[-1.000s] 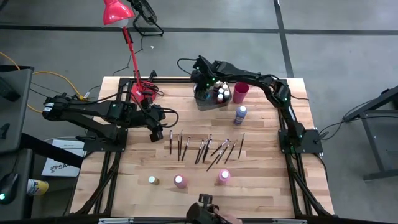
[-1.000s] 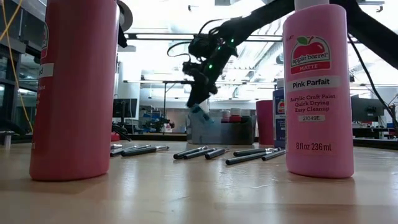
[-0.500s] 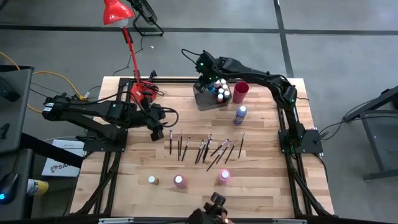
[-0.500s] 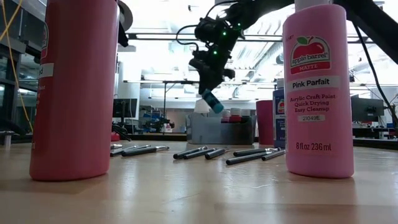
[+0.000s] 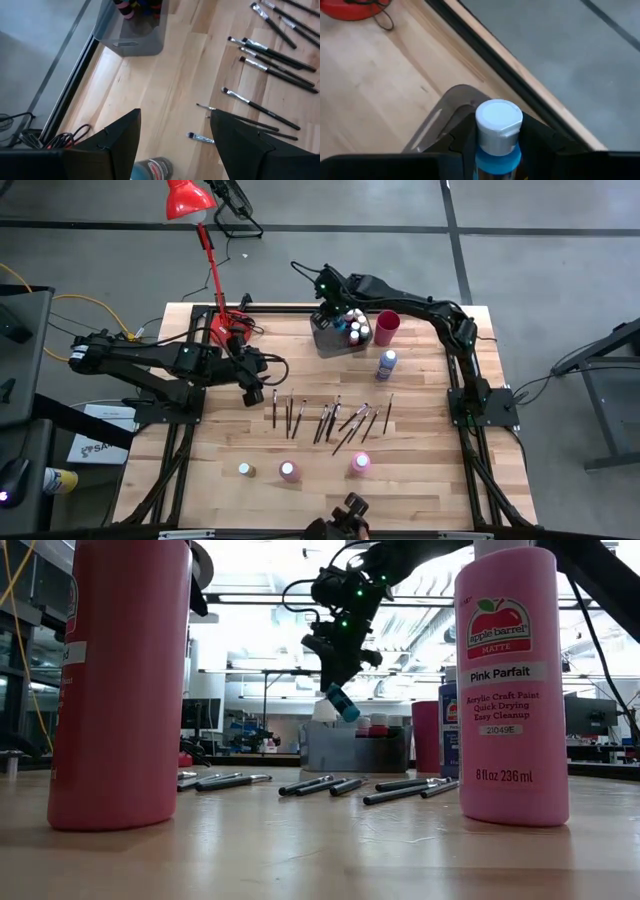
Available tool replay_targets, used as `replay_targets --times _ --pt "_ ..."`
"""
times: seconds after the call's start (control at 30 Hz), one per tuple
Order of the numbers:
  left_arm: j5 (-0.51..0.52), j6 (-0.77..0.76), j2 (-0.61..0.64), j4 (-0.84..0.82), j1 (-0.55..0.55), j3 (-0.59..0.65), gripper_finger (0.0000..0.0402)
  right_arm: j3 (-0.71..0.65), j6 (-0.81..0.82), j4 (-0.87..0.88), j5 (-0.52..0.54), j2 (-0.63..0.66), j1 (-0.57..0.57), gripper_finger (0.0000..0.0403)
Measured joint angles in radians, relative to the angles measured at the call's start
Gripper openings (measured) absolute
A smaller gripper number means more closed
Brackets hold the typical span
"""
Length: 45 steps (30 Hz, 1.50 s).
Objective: Pick & Place Paint Supplies
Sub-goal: Put the small light blue paint bottle into the black bin
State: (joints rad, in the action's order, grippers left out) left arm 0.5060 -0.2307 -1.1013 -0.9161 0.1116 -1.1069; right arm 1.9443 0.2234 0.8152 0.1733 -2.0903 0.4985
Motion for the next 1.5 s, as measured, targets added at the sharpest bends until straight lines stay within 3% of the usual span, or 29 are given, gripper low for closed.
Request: replay_targets --times 0.37,0.8,1.0,1.17,1.37,1.5 --pt "-0.001 0.045 -0.026 -0.006 0.000 0.000 0.0232 -0.001 0.015 0.010 -0.050 0.006 -0.054 0.0111" --pt "0.026 0.096 -0.041 0.000 0.000 -0.001 0.0232 -0.002 0.050 -0.021 0.035 0.060 -0.127 0.0116" --pt "0.065 0.184 -0.040 0.071 -0.031 -0.001 0.0232 -0.001 0.011 -0.043 -0.069 0.154 -0.136 0.0116" --pt "-0.078 0.375 -0.040 0.316 -0.133 -0.001 0.0232 -0.001 -0.015 -0.118 -0.207 0.275 -0.143 0.0118" --pt "-0.280 0.501 -0.039 0.569 -0.247 -0.001 0.0232 -0.001 -0.072 -0.164 -0.249 0.415 -0.156 0.0122" --pt "-0.478 0.515 -0.039 0.735 -0.315 -0.001 0.0232 0.000 -0.098 -0.182 -0.281 0.478 -0.177 0.0117"
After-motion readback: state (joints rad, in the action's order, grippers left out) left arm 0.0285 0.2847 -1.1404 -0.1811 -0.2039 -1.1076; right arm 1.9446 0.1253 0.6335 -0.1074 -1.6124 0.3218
